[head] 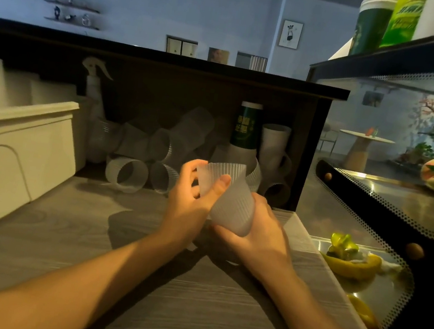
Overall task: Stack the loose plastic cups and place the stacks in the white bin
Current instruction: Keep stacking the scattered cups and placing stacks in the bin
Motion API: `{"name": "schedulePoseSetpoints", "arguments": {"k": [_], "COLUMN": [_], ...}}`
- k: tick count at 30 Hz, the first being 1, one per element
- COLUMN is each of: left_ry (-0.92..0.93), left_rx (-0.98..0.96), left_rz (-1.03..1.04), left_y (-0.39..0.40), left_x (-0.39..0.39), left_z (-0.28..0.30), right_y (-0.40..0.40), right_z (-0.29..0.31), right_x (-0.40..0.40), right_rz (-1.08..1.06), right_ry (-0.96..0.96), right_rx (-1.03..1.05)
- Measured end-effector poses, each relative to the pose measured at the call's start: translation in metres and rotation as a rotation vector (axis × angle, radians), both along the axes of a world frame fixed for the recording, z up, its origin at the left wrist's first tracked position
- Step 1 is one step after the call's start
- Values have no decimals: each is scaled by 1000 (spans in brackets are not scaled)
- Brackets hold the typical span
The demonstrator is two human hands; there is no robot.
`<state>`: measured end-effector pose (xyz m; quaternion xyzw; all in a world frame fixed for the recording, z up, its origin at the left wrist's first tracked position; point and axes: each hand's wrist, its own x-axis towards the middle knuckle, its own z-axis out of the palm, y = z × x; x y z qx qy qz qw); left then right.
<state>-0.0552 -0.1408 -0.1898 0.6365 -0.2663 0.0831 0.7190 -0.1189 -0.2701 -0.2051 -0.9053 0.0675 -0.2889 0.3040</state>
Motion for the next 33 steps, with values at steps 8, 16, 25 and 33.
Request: {"name": "schedulePoseSetpoints", "arguments": {"k": [8,16,25,33], "left_ry": [-23,-340,14,38], "left_rx": [324,440,852,937], "left_rz": [-37,355,482,492], "left_y": [0,11,17,13], "left_x": [-3,20,65,78], "left_z": [-16,-11,-21,-20], "right_y": [-1,-17,-25,-24], "right_z": [0,-1,-5,-7], "right_x": [-2,-3,-1,5], "right_rz": [-49,-114,-168,-136], "right_ry": [-22,-92,-86,-32], "right_rx": [119,106,108,95]}}
